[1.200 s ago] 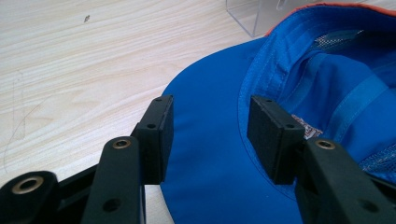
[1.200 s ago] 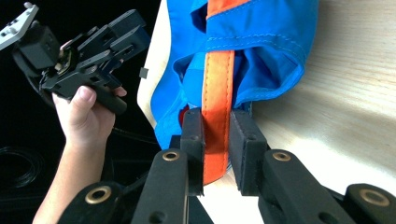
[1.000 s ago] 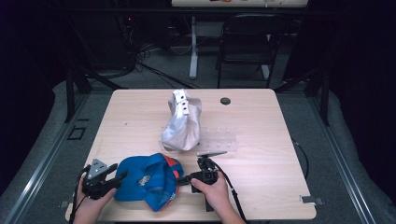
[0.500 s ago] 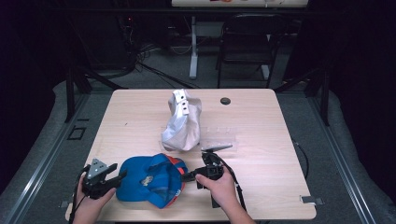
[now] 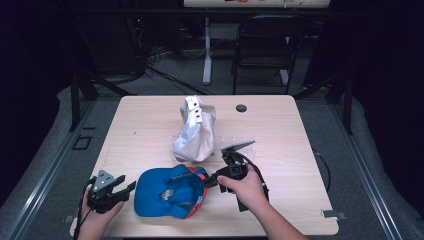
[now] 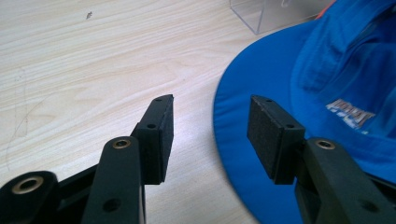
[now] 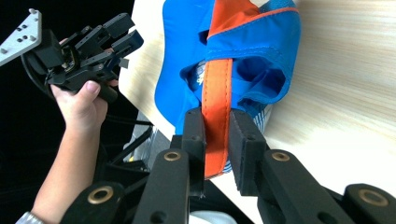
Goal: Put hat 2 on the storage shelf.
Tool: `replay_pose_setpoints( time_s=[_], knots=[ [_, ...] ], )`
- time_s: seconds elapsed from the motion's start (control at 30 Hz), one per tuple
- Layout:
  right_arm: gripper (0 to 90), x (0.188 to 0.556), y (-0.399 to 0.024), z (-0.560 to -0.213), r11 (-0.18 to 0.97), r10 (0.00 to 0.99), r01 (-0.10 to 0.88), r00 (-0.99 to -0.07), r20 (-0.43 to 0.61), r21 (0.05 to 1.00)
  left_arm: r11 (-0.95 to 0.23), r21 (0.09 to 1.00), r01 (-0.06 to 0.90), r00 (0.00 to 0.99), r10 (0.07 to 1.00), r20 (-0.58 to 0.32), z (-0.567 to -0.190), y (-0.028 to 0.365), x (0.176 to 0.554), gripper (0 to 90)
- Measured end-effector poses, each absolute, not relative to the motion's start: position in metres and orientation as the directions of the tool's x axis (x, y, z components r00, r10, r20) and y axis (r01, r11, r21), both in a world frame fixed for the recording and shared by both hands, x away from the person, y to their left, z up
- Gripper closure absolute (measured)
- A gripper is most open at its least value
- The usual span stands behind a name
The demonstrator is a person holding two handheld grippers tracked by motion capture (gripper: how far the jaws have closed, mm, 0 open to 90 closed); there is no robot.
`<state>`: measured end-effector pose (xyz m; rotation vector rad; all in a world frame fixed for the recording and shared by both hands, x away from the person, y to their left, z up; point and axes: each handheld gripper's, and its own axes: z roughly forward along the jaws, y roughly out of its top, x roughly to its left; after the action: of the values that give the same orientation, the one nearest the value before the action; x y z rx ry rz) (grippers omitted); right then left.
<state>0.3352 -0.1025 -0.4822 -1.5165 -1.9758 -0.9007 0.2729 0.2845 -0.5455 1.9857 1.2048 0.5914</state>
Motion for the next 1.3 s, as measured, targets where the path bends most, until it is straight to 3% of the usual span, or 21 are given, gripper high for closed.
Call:
replay_pose_setpoints(
  time_s=[0.33,0.53,1.3],
  knots=[
    [78.1,0.338,-0.135,-0.462,0.107,0.612,0.979,-0.203,0.764,0.175,-0.303,0.775,0.554,0.458,0.889,0.02,-0.546,0.283,0.273,51.8],
    [78.2,0.339,-0.141,-0.451,0.088,0.532,0.985,-0.171,0.829,0.147,-0.309,0.772,0.555,0.462,0.886,0.022,-0.546,0.281,0.273,51.8],
    [78.3,0.348,-0.153,-0.384,0.013,0.364,0.987,-0.155,0.919,0.162,-0.314,0.77,0.555,0.466,0.885,0.025,-0.546,0.28,0.272,51.8]
  ],
)
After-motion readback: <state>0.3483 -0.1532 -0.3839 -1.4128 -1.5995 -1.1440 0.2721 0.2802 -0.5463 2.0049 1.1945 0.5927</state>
